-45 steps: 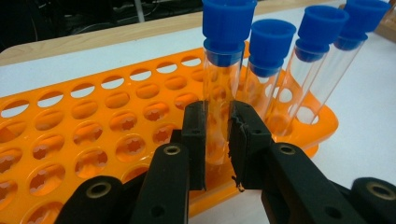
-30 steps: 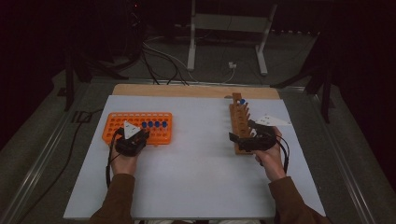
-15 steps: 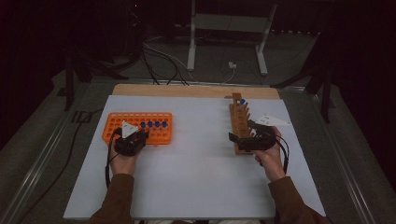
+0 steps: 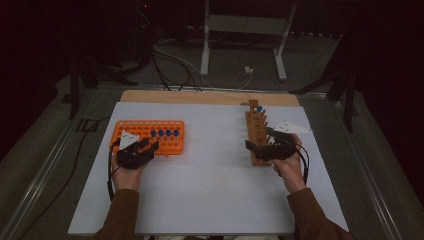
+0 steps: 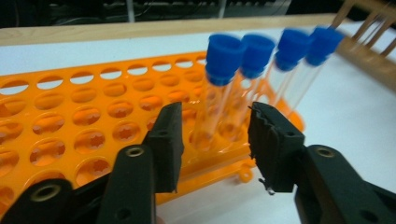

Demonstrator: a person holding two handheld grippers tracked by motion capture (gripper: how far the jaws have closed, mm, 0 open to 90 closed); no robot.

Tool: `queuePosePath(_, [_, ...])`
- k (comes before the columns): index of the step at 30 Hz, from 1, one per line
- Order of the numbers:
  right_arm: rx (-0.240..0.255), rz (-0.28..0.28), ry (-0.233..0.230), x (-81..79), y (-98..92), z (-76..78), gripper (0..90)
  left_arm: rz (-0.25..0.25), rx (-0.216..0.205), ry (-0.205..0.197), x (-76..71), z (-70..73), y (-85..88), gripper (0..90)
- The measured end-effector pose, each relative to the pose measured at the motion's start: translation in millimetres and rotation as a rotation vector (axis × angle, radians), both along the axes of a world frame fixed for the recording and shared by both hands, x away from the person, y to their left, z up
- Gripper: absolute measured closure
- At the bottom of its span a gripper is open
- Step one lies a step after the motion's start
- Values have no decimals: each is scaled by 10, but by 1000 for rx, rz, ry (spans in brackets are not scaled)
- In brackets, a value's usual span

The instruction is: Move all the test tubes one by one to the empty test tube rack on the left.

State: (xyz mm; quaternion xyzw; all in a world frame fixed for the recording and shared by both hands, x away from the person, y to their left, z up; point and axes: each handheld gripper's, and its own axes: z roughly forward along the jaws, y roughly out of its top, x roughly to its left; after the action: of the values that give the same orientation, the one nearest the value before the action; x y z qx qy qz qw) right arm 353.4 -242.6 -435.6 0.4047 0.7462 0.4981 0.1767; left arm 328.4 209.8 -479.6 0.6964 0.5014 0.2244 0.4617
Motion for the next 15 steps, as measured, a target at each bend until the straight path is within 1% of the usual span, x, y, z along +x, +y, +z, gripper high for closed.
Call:
queuePosePath(2, [0,-5,0,11,-5,2,0,-9,-19,-6,-39,30,15,471])
queuePosePath(5, [-3,-13,1,33,-5,9,0,-2,-16,-19,-114,71,25,391])
queuePosePath(8, [-12,-15,-2,59,10,27,0,10,-21,-19,-180,90,37,310])
queuePosePath(9, [-16,-16,-3,69,15,35,0,16,-17,-21,-203,94,39,286])
queuePosePath(12, [-24,-18,-3,106,30,55,0,46,-14,-24,-269,98,53,170])
queuePosePath(13, [-26,-19,0,120,32,57,0,55,-7,-27,-285,99,58,156])
queuePosePath(14, [-24,-20,4,136,33,57,0,72,1,-27,-293,104,60,109])
queuePosePath(15, [-24,-23,8,151,33,58,0,78,-4,-29,-297,111,68,55])
